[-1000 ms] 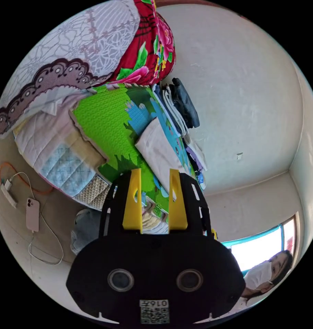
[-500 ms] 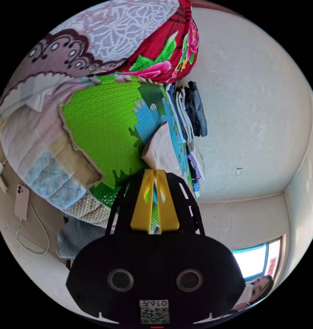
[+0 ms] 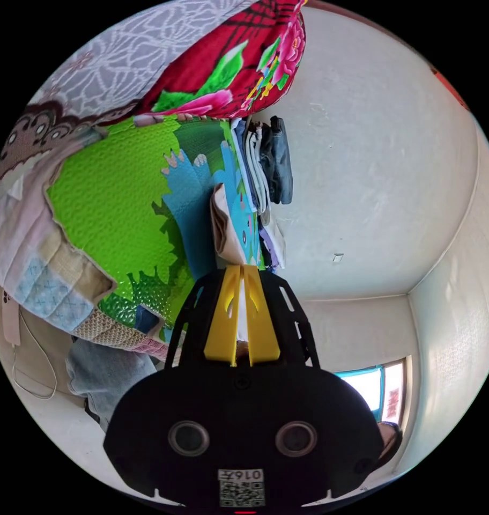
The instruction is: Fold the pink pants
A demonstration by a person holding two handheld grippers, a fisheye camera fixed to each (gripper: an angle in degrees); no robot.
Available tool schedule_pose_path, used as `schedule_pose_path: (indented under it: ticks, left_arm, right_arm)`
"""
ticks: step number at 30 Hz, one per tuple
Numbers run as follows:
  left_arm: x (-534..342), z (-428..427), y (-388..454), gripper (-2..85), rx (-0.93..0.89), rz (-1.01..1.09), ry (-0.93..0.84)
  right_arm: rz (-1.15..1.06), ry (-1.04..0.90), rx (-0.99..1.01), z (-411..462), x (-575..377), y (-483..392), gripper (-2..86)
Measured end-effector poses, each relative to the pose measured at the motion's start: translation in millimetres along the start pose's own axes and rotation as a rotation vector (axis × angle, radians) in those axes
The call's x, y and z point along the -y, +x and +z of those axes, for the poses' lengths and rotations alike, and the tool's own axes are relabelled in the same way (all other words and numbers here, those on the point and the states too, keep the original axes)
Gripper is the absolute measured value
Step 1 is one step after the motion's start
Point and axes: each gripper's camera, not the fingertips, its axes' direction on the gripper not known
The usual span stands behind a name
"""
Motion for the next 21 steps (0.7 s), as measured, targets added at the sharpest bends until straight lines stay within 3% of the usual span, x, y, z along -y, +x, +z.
schedule_pose_path:
  ticks: [2, 5, 9, 21]
  left_arm:
    - [0.8, 2.3, -15.3, -0.3, -0.009, 0.004, -0.007]
    - [0.8, 3.4, -38.0, 2.9, -0.069, 0.038, -0.011]
    - [-8.1, 10.4, -66.6, 10.5, -0.128, 0.02, -0.002]
    - [10.5, 51.0, -77.8, 11.1, -0.208, -0.012, 0.072]
  right_arm:
    - [-0.004, -0.034, -0.069, 10.3, 33.5, -3.1, 5.8]
    - [0.044, -0.038, 0.039, 12.7, 61.1, 12.9, 1.5]
    - [0.13, -0.051, 0.129, 17.4, 84.7, 41.9, 0.5]
    - [0.244, -0.039, 0.307, 21.8, 141.5, 107.0, 0.1]
